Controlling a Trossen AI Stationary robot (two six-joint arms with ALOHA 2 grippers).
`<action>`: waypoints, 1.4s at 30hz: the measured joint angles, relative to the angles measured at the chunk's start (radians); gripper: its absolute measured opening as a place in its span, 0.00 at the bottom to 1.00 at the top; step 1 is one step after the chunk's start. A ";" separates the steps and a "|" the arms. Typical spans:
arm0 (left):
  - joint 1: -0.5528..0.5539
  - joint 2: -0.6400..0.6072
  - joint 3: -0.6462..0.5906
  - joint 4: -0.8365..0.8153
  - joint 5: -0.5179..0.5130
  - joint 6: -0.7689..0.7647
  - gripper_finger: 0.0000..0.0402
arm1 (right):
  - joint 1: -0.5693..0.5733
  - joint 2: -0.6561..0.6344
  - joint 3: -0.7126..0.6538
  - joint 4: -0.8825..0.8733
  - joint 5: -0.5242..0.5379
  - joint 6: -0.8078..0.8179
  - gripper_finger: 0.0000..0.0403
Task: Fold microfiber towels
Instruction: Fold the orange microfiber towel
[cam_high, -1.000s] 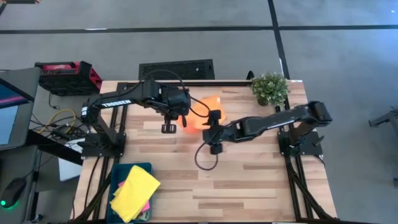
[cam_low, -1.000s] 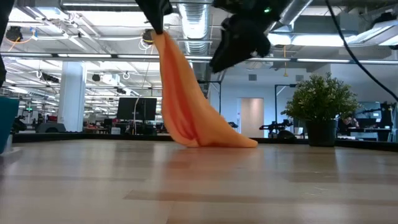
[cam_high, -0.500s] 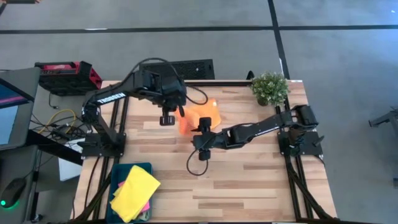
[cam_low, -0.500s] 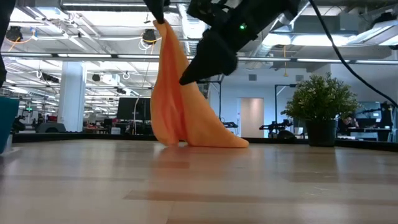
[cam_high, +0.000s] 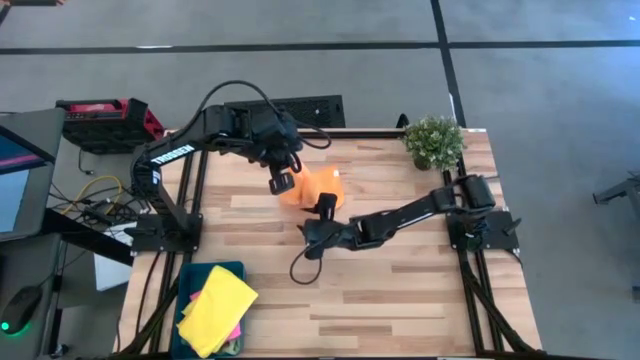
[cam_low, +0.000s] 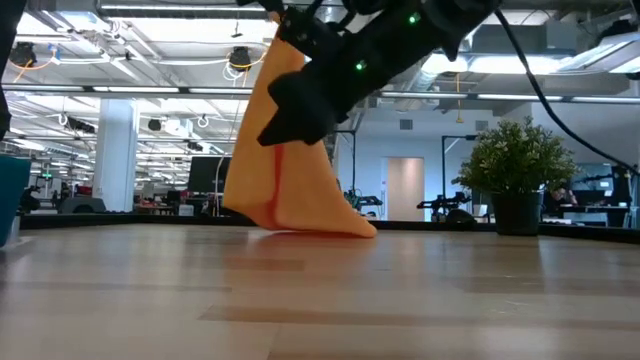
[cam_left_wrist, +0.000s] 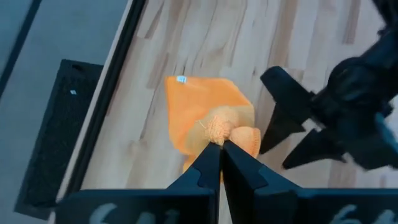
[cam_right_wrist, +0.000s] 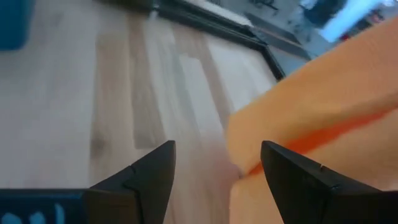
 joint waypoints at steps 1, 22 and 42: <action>-0.002 0.000 0.000 -0.001 0.000 -0.015 0.00 | -0.003 0.007 0.000 0.009 0.018 0.017 0.65; -0.054 0.000 0.000 -0.008 0.025 -0.067 0.00 | -0.025 0.007 0.000 0.007 0.106 0.094 0.65; -0.054 0.000 0.000 -0.013 0.023 -0.057 0.00 | -0.016 0.007 0.000 0.001 0.227 0.040 0.65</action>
